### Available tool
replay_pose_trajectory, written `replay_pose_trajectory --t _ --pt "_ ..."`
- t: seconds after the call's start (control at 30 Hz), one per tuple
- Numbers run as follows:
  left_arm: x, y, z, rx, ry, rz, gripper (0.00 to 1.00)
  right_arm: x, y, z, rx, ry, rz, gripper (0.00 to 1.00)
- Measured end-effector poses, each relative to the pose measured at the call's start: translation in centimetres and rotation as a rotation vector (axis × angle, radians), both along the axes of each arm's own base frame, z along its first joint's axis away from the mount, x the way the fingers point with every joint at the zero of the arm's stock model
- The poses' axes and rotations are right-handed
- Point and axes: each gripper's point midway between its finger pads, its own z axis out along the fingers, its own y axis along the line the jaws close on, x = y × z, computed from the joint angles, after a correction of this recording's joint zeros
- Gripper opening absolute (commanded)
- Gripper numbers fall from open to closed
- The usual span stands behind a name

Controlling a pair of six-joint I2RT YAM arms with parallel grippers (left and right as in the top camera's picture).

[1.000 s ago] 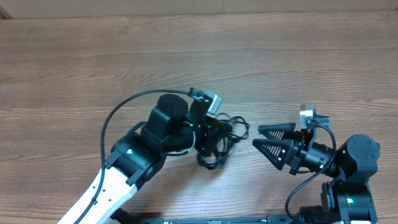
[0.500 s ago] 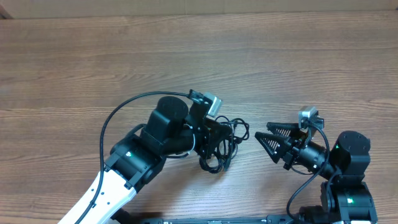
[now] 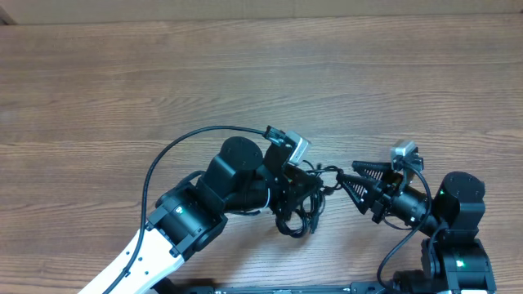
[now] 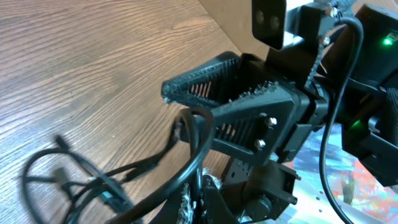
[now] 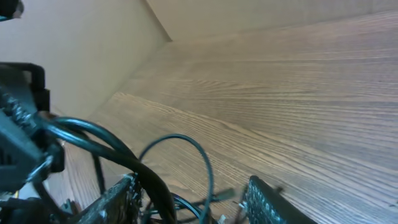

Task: Untangle cables

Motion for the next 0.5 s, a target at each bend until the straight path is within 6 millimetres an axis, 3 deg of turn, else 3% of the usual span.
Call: replay_pose_trajectory --t 0.17,0.5 --pt "-0.7 -0.6 -0.3 0.006 0.006 -0.027 0.04 0.4 0.0 1.0 0.044 -0.003 -0.020 0.57" --pt "-1.4 -1.8 -1.2 0.018 0.025 -0.067 0.04 0.4 0.0 1.0 0.067 0.023 -0.028 0.57"
